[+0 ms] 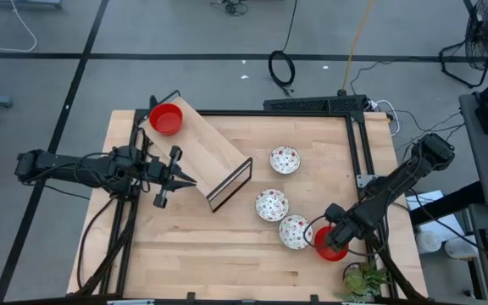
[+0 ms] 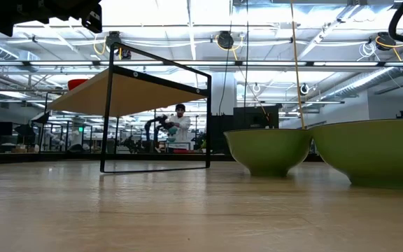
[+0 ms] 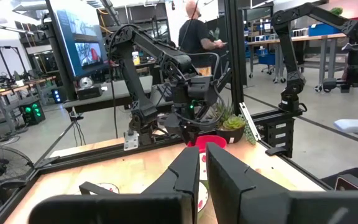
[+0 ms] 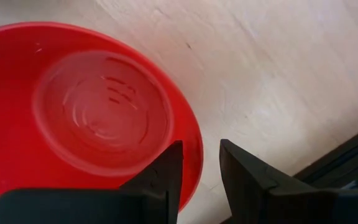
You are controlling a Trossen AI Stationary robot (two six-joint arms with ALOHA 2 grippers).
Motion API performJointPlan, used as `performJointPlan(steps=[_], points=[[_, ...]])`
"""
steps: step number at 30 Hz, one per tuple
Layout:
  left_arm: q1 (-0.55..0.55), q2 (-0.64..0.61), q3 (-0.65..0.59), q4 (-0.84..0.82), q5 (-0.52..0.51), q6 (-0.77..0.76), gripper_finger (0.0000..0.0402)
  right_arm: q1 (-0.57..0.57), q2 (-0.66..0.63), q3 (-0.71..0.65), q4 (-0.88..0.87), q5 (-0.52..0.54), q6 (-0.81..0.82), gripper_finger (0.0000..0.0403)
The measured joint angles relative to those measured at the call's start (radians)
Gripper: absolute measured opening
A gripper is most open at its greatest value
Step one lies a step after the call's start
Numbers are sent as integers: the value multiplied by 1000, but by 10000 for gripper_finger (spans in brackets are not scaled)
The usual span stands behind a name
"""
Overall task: Pick & Place Mini bowls
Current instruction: Stack the red bowl on the red bowls on the shelf
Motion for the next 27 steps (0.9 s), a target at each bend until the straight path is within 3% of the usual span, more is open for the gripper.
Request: performJointPlan(steps=[27], points=[[0,0,0,0,0,0,35,-39,0,0,21,27,-30,92]])
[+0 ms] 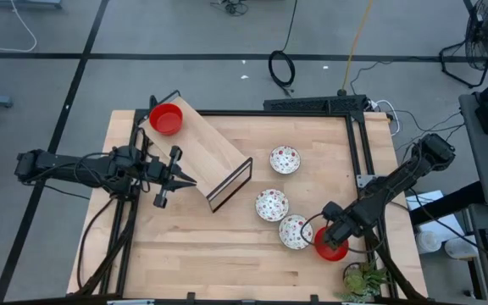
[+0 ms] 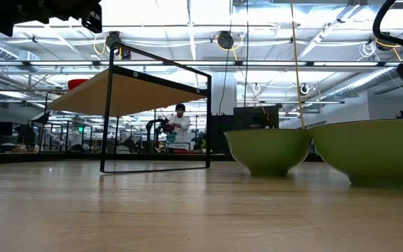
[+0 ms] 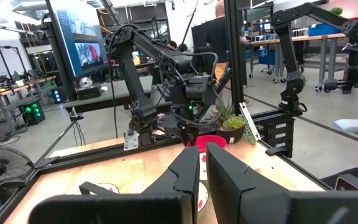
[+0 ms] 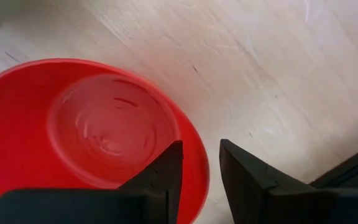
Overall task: Pick & Place Mini bowls
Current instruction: Stack the red bowl on the red bowls on the shelf
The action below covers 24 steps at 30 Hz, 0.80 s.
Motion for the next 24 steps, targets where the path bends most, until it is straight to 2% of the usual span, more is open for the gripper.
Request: performJointPlan(steps=[24], points=[[0,0,0,0,0,0,35,0,0,0,1,0,-4,84]])
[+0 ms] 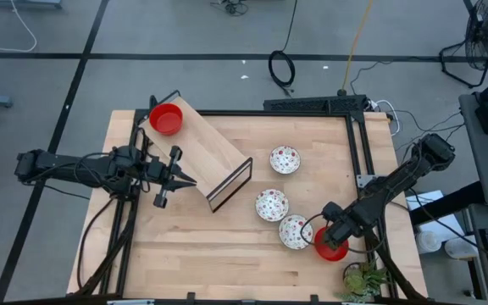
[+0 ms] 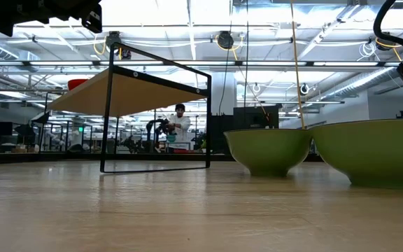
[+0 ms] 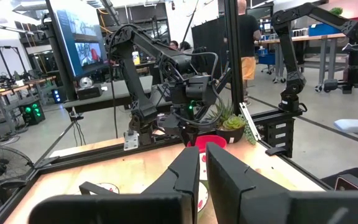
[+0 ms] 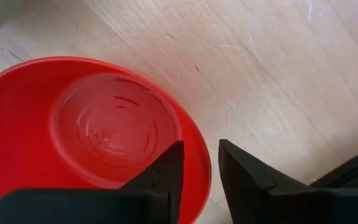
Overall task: Pick & Place Mini bowls
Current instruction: Stack the red bowl on the red bowls on the shelf
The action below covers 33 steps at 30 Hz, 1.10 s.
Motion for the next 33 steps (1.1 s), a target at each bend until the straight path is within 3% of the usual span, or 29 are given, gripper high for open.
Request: performJointPlan(steps=[13,33], points=[[0,0,0,0,0,0,35,0,-2,2,1,0,-4,7],[0,0,0,0,0,0,35,0,-11,1,0,-1,-22,3]])
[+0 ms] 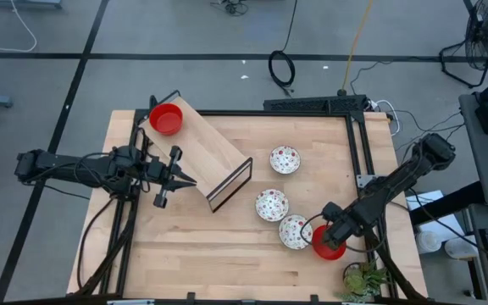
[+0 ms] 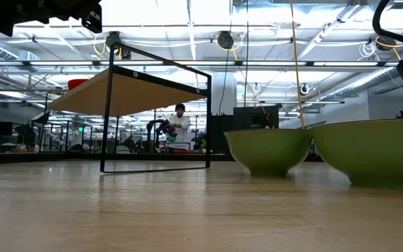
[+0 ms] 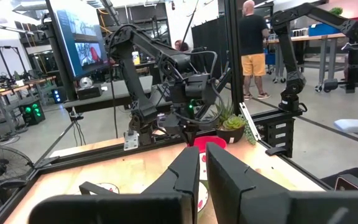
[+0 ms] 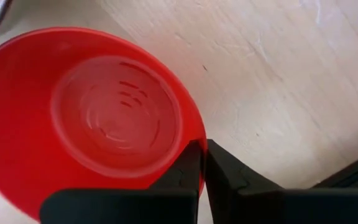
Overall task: Pick & Place Mini bowls
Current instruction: Stack the red bowl on the red bowls on the shelf
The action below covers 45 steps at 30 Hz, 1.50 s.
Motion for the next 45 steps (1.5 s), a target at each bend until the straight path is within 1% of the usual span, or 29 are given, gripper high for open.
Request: performJointPlan(steps=[12,18,21,25,28,31,33,36,38,40,41,43,45], points=[[0,0,0,0,-9,0,35,0,-172,-2,-3,10,0,0],[0,0,0,0,-30,0,35,0,-262,-2,-4,59,-21,0],[0,0,0,0,-32,0,35,1,-299,-2,2,123,-63,0],[0,0,0,0,-32,0,35,1,-332,-2,61,285,-174,0],[0,0,0,1,-32,0,35,1,-341,-2,147,404,-302,0],[0,0,0,1,-32,0,35,1,-341,-2,257,506,-472,0],[0,0,0,1,-32,0,35,1,-341,-4,344,602,-607,0],[0,0,0,1,-32,0,35,-8,-341,-48,551,783,-863,0],[0,0,0,1,-32,0,35,-32,-340,-101,740,862,-1073,0],[0,0,0,1,-33,16,35,-81,-340,-162,966,880,-1272,0],[0,0,0,1,-33,38,35,-108,-339,-194,1087,872,-1354,0],[0,4,0,7,-33,76,35,-171,-334,-257,1315,814,-1501,0],[0,24,0,35,-31,104,35,-235,-332,-307,1498,727,-1629,0]])
